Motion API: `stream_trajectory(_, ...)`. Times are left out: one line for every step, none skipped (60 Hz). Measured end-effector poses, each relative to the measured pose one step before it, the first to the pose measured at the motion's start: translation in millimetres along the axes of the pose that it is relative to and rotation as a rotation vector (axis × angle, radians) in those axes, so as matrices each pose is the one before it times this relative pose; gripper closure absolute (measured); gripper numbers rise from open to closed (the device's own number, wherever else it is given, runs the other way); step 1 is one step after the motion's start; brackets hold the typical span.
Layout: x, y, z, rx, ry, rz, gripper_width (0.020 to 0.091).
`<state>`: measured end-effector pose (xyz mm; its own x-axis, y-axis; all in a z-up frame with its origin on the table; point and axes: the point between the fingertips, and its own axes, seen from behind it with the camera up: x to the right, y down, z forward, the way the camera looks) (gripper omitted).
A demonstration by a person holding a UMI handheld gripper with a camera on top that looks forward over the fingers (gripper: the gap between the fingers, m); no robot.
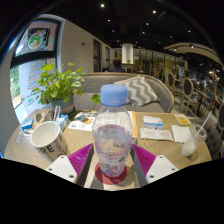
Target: Pour water
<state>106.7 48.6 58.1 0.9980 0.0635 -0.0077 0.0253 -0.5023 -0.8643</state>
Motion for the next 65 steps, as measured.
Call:
stream_trajectory(-0.08,1.25,-1.27,-0.00989,0.00132,0.0028,0.033)
stream_trajectory(-0.14,0.7,-1.66,-0.00668,0.00115,0.0027,0.0281)
stream_trajectory(-0.8,0.41,-1.94,-0.00585,-0.00052,0.0018,0.024)
stream_trajectory(0.12,1.38,-1.39,-0.00779,0.00255,0.0007,0.0238)
stream_trajectory(-0.82,0.71,-3.0,-0.00696,0.00134,0.0002,0.0252)
stream_trajectory(0.6,0.66,-3.72,-0.00671,0.0062,0.0002,0.0258)
stream_trajectory(0.34,0.28,-3.64,-0.00562,0.00637,-0.0001,0.0255)
stream_trajectory(-0.21,0.07,-3.48,-0.00492,0.00546,-0.0006,0.0252)
stream_trajectory(-0.31,-0.14,-4.18,-0.00552,0.00416,-0.0013,0.0247)
stream_trajectory(-0.12,-0.29,-4.39,-0.00432,0.00406,-0.0012,0.0247)
stream_trajectory(-0.25,-0.58,-4.91,-0.00342,0.004,-0.0008,0.0249)
stream_trajectory(-0.57,-0.62,-5.45,-0.00345,0.00335,-0.0005,0.0249)
stream_trajectory(-0.09,-0.9,-4.25,-0.00789,0.00222,0.0003,0.025)
stream_trajectory(-0.57,0.53,-6.83,-0.00398,0.00517,0.0018,0.0251)
stream_trajectory(-1.53,-0.61,-6.26,-0.00795,0.0033,0.0025,0.0249)
stream_trajectory(-1.32,-0.29,-6.01,-0.00578,0.00204,0.0022,0.0249)
stream_trajectory(-1.14,-0.65,-6.56,-0.00415,0.00102,0.0019,0.0249)
stream_trajectory(-1.11,-0.39,-6.59,-0.00536,0.00164,0.0007,0.025)
stream_trajectory(-0.24,0.93,-6.86,-0.01039,0.00611,-0.0009,0.0248)
stream_trajectory(0.47,2.07,-7.3,-0.01544,0.01018,-0.0024,0.025)
stream_trajectory(1.14,1.12,-4.78,-0.01355,0.00673,-0.004,0.0252)
stream_trajectory(-1.79,1.41,-10.53,-0.00531,0.00742,-0.0022,0.0253)
stream_trajectory(-0.87,-0.11,-7.84,-0.00142,0.00442,-0.0015,0.0253)
stream_trajectory(-0.88,-0.52,-8.3,0.00066,0.00357,-0.0011,0.0252)
stream_trajectory(-0.76,-0.58,-8.46,0.00144,0.00386,-0.001,0.0249)
stream_trajectory(-0.55,-0.36,-8.22,0.0015,0.00356,-0.0004,0.0249)
stream_trajectory(-0.03,-1.59,-6.46,-0.00079,0.002,0.0001,0.0251)
stream_trajectory(-0.86,0.17,-9.15,0.00046,0.00258,0.0007,0.0252)
stream_trajectory(-0.92,-0.02,-7.7,0.00072,0.00142,0.0004,0.0253)
stream_trajectory(-1.12,-0.14,-7.88,0.00047,0.00064,-0.0001,0.025)
stream_trajectory(-1.01,-0.21,-7.67,0.0008,0.0007,0.0,0.025)
stream_trajectory(-0.93,-0.15,-7.32,0.00118,0.00135,0.0003,0.0251)
stream_trajectory(-0.38,-0.1,-7.04,0.00104,0.0028,0.001,0.0251)
stream_trajectory(0.05,-0.23,-6.72,0.0011,0.00355,0.0005,0.0252)
stream_trajectory(-0.22,-0.25,-6.36,0.00199,0.00357,0.0,0.0252)
stream_trajectory(1.7,-1.26,-1.54,0.00246,0.00176,-0.0001,0.025)
stream_trajectory(-0.7,-0.86,-8.62,0.00256,0.00503,0.0,0.0251)
stream_trajectory(0.2,-0.07,-5.89,0.00164,0.00477,0.0014,0.0252)
stream_trajectory(0.02,0.33,-4.93,0.00006,0.00482,0.0014,0.0253)
stream_trajectory(0.23,0.11,-4.75,0.00002,0.00394,0.0007,0.0248)
stream_trajectory(0.27,0.05,-4.78,0.00085,0.00305,0.0001,0.0249)
stream_trajectory(0.19,0.27,-3.83,0.00123,0.00262,0.0007,0.0248)
stream_trajectory(0.74,0.3,-0.51,0.00141,0.00184,0.0016,0.0248)
stream_trajectory(0.53,0.42,-3.93,0.00039,0.00344,0.0026,0.0247)
stream_trajectory(0.77,0.52,-3.81,-0.00031,0.00315,0.0031,0.0246)
stream_trajectory(0.51,0.63,-3.47,-0.00156,0.00295,0.0037,0.0247)
stream_trajectory(0.36,0.88,-3.12,-0.00202,0.00265,0.0042,0.0249)
stream_trajectory(1.47,0.48,0.18,-0.00157,0.00108,0.0047,0.0249)
stream_trajectory(0.17,0.36,-2.16,-0.00033,-0.00016,0.0038,0.0248)
stream_trajectory(-0.21,0.14,-1.97,0.00028,-0.0011,0.0028,0.0248)
stream_trajectory(-0.25,0.39,-1.48,-0.0008,-0.00184,0.0029,0.0248)
stream_trajectory(-0.46,0.66,-1.33,-0.00177,-0.00258,0.0044,0.0248)
stream_trajectory(-0.71,0.94,-1.17,-0.00198,-0.00279,0.0045,0.0249)
stream_trajectory(-0.48,0.36,-0.9,-0.00036,-0.00262,0.0031,0.0248)
stream_trajectory(-0.18,0.25,-0.74,-0.00041,-0.00136,0.0014,0.0247)
stream_trajectory(-0.18,0.65,-0.66,-0.00346,0.00036,0.0004,0.0248)
stream_trajectory(0.1,1.49,-0.87,-0.00589,0.00173,-0.0005,0.0247)
stream_trajectory(0.72,1.09,-1.6,-0.00544,0.00477,-0.0034,0.0247)
stream_trajectory(0.94,0.66,-1.06,-0.00212,0.0046,-0.005,0.025)
stream_trajectory(0.78,-0.09,-1.08,0.00097,0.00239,-0.0046,0.025)
stream_trajectory(0.17,-0.93,-0.59,0.00405,0.00122,-0.0034,0.0249)
stream_trajectory(0.09,-1.2,-0.63,0.0051,0.0004,-0.0024,0.0248)
stream_trajectory(-0.47,-1.4,0.07,0.004,-0.0008,-0.0023,0.0249)
stream_trajectory(-0.6,-1.15,-0.11,0.00181,-0.00243,-0.0023,0.0249)
stream_trajectory(-1.36,-0.78,0.21,0.00008,-0.00448,-0.0031,0.025)
